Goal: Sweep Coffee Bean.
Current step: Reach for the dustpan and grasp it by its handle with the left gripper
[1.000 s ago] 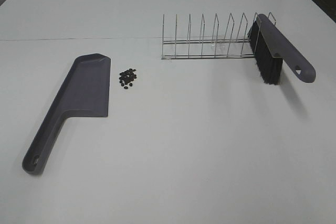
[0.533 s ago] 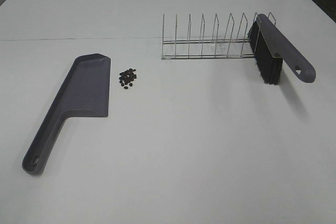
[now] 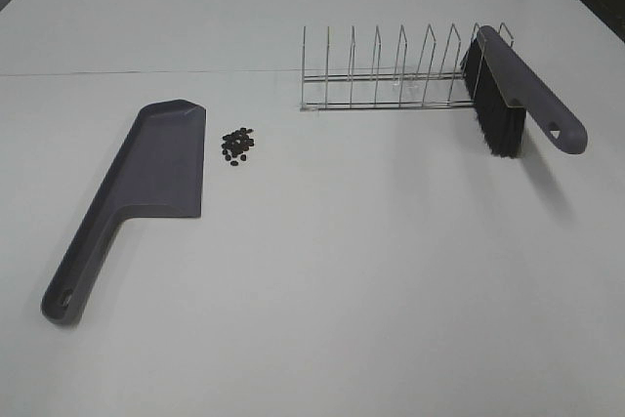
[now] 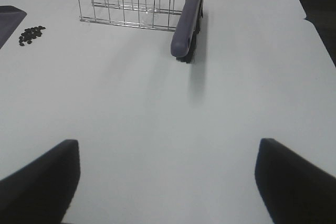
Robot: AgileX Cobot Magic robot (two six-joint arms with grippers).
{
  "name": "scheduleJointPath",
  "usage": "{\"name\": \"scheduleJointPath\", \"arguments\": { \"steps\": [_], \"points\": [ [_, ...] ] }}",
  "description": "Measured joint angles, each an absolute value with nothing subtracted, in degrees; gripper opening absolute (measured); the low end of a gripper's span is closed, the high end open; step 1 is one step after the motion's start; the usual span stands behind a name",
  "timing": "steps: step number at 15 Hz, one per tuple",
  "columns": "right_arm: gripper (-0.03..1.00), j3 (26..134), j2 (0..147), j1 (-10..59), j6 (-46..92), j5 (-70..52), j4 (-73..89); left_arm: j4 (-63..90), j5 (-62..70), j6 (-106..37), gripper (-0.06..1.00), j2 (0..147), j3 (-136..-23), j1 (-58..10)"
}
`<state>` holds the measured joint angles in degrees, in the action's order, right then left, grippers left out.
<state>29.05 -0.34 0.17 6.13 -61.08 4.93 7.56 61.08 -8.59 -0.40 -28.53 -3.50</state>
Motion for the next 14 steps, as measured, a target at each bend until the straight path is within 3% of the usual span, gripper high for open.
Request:
{"name": "scheduleJointPath", "arguments": {
  "steps": [14],
  "points": [
    [0.76, 29.05, -0.34, 0.17, 6.13, -61.08, 4.93, 7.56, 61.08, -8.59, 0.65, -0.4, -28.53, -3.5]
  ]
}}
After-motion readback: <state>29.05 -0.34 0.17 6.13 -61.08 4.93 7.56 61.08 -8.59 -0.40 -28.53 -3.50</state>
